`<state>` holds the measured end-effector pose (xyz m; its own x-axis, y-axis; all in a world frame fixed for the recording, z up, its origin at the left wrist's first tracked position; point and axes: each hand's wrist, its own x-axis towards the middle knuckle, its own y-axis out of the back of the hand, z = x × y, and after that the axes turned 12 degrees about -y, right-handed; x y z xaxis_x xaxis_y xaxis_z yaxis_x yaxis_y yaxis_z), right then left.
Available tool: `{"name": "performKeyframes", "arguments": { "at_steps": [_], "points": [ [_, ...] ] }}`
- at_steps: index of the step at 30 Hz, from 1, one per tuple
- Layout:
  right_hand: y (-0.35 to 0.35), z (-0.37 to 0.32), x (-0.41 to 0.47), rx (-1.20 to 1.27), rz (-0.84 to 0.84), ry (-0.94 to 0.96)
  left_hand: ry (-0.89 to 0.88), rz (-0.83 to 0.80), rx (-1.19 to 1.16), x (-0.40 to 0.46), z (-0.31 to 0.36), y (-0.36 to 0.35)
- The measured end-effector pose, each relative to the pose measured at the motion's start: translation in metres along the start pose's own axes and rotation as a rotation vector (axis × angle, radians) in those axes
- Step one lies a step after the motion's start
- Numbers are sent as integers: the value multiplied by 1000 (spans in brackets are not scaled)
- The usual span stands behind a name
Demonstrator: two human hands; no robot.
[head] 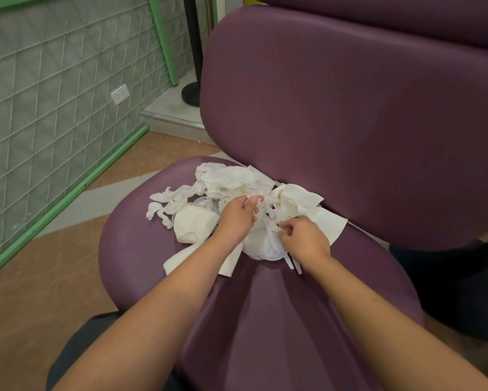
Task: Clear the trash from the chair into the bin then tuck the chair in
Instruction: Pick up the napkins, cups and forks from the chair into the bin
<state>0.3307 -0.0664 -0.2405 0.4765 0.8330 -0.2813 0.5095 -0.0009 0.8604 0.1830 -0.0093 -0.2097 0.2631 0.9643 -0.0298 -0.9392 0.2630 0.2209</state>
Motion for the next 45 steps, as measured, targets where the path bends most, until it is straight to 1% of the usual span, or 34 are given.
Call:
{"name": "performKeyframes", "arguments": {
  "at_steps": [2,6,10,13,16,19,21,24,27,28,31,34,36,38,40,41,43,45],
  "points": [
    [-7,3,-2,-36,9,3,-11,13,26,0,-3,1],
    [-10,2,-6,-6,82,22,11,30,28,-2,0,6],
    [7,-3,-16,160,180,99,35,37,14,-6,7,8],
    [24,-12,-25,277,214,172,35,-2,27,-10,10,4],
    [40,-22,-32,390,205,223,31,-38,30,-14,17,-2],
    [58,-32,-41,545,153,239,49,-66,41,-17,24,-6],
    [67,-39,-45,683,110,211,54,-97,17,-21,30,-8],
    [75,-45,-46,888,85,141,0,-169,-29,-27,31,-9],
    [82,-46,-45,984,100,98,-58,-244,-14,-30,27,-11],
    [83,-46,-44,1000,114,92,-58,-259,-25,-30,26,-12],
    [83,-38,-45,1009,176,94,-22,-233,-71,-31,26,-10],
    [74,-30,-49,919,223,112,38,-197,-133,-28,24,-9],
    [61,-26,-55,838,139,156,110,-154,-204,-27,26,-9],
    [47,-25,-62,677,36,264,177,-120,-328,-26,30,-7],
    [33,-26,-66,561,4,356,232,-123,-441,-29,36,-4],
    [29,-28,-66,577,22,353,244,-142,-482,-30,38,-2],
    [26,-32,-67,674,79,254,238,-198,-532,-32,39,1],
    [26,-35,-64,756,67,146,233,-265,-602,-34,39,4]
  ]
}}
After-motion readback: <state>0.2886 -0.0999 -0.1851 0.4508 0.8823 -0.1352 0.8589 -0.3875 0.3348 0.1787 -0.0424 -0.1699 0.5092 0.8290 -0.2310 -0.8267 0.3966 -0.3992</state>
